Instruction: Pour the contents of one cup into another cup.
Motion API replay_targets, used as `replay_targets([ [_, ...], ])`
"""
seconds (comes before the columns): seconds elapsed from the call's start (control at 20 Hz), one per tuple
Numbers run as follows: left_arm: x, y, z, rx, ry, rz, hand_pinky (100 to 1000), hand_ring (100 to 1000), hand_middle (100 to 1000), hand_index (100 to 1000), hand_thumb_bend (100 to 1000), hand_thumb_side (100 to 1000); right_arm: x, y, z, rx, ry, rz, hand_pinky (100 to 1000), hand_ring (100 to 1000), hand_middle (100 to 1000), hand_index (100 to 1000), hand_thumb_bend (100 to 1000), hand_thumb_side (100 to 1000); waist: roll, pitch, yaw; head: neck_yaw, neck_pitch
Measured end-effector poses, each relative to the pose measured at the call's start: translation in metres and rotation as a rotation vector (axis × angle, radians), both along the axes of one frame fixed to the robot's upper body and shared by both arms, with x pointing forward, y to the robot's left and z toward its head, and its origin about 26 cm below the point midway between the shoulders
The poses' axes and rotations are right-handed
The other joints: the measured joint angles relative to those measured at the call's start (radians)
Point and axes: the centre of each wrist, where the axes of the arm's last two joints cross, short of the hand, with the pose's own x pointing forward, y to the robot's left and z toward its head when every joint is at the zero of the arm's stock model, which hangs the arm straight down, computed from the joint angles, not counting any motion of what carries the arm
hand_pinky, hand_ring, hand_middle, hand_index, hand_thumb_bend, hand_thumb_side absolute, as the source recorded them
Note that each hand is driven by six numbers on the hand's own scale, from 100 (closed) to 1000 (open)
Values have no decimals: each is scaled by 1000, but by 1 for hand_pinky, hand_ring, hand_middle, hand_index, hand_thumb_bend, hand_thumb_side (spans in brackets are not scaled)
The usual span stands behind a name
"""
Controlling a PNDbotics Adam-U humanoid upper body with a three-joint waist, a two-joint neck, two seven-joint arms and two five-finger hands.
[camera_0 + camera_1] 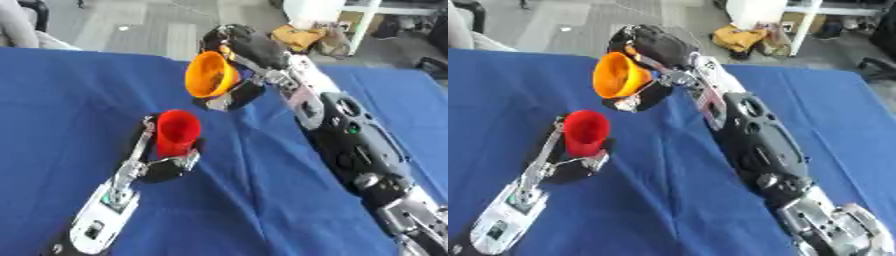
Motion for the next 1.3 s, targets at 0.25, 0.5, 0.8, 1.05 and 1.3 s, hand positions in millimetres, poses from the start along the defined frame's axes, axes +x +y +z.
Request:
replay_targets([
  [0.25, 0, 0, 0, -3, 2, 6, 586, 372, 434, 653, 100, 287, -4, 4, 5, -47, -104, 10, 603, 372, 336, 400, 100, 663, 1, 0, -2, 0, 0],
  [0.5, 0, 1, 0, -4, 3, 12, 586, 373, 434, 653, 100, 287, -7, 8, 9, -85, -203, 20, 605, 392, 357, 412, 100, 720, 1, -2, -3, 0, 0],
  [0.8, 1, 1, 0, -5, 4, 13, 586, 373, 434, 653, 100, 286, -10, 13, 14, -132, -293, 36, 605, 408, 375, 421, 100, 763, 0, -4, -3, 0, 0],
  [1.05, 1, 1, -1, -4, 7, 15, 585, 373, 434, 653, 100, 285, -11, 16, 14, -159, -345, 46, 602, 406, 373, 418, 100, 752, 0, -5, -3, 0, -1],
  [1.3, 0, -1, -1, -8, 10, 13, 585, 374, 434, 654, 100, 287, -11, 18, 13, -157, -369, 51, 545, 404, 372, 417, 100, 736, 0, -5, -3, 0, -4],
])
